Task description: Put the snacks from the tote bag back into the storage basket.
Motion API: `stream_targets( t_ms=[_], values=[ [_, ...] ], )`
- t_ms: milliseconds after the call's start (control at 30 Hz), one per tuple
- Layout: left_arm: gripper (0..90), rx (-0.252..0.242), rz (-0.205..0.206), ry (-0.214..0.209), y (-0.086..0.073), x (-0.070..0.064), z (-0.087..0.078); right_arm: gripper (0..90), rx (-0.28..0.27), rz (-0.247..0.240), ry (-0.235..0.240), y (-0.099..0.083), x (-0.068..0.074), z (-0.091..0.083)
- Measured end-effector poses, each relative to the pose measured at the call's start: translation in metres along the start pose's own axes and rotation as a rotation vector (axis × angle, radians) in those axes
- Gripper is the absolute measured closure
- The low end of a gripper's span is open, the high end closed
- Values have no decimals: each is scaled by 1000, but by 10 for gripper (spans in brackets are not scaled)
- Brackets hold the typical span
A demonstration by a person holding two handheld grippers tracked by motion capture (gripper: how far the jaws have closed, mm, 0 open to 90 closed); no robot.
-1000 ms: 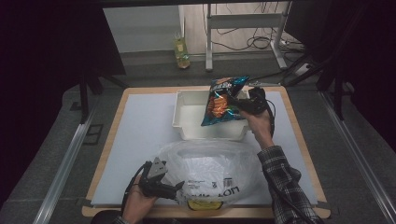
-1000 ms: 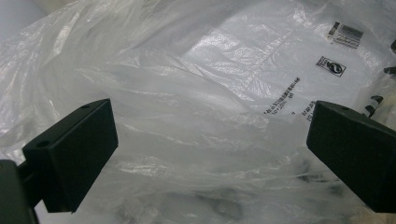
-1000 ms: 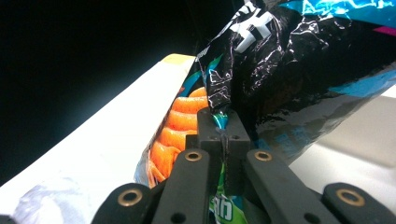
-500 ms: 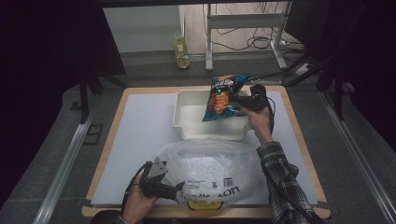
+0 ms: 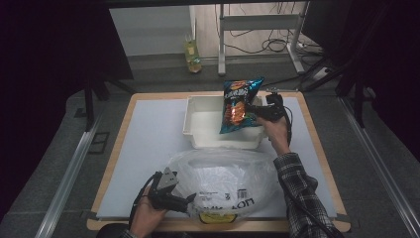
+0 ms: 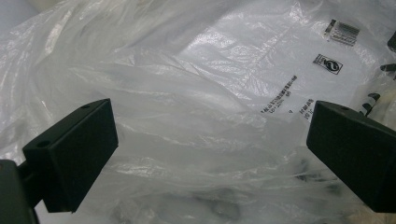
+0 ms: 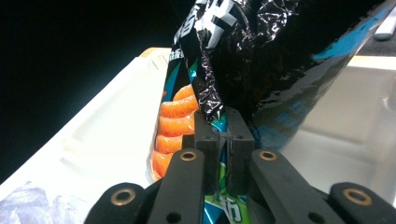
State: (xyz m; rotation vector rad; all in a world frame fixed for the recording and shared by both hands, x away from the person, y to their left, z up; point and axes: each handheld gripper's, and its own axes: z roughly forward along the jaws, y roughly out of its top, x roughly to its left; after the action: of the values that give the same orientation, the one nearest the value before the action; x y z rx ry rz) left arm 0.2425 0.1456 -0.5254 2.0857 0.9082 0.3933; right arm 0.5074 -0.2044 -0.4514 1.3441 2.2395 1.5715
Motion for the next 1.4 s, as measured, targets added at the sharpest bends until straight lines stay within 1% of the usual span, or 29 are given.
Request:
stream_targets(
  t_ms=[133, 333, 533, 567, 633, 700, 767, 833, 967, 1033, 1067, 1167, 1233, 1333, 1400],
  values=[
    [17, 1, 2, -1, 0, 0, 0, 848, 8, -5, -6, -1, 0, 1],
    [18, 3, 5, -3, 0, -1, 0, 830, 37, -14, -23, -1, 0, 2],
    [18, 5, 6, -4, 0, -1, 1, 819, 60, 0, -22, -3, 0, 6],
    [18, 5, 6, -4, 0, -1, 1, 818, 67, 8, -17, -4, 1, 7],
    [18, 5, 6, -5, 0, -1, 1, 812, 106, -2, -26, -5, 2, 12],
    [18, 5, 6, -5, 0, -1, 1, 813, 96, -14, -38, -7, 2, 13],
    [18, 5, 6, -6, 0, -1, 1, 807, 101, -11, -41, -7, 0, 12],
    [18, 6, 7, -7, 0, -1, 1, 798, 107, -19, -61, -6, -1, 10],
    [18, 10, 11, -7, 0, -1, 1, 785, 118, -36, -76, -5, -2, 9],
    [18, 9, 11, -7, 0, -1, 1, 763, 127, -38, -81, -4, -3, 9],
    [18, 8, 10, -8, 0, -1, 1, 751, 133, -38, -91, -4, -4, 9],
    [18, 10, 10, -8, 0, -1, 1, 728, 150, -59, -139, -4, -6, 9],
    [18, 9, 10, -7, 0, -1, 1, 717, 155, -57, -170, -5, -10, 8],
    [18, 9, 9, -7, 0, -1, 1, 712, 147, -44, -167, -6, -14, 6],
    [18, 9, 9, -8, 0, -1, 1, 702, 150, -51, -173, -5, -15, 6]
  ],
)
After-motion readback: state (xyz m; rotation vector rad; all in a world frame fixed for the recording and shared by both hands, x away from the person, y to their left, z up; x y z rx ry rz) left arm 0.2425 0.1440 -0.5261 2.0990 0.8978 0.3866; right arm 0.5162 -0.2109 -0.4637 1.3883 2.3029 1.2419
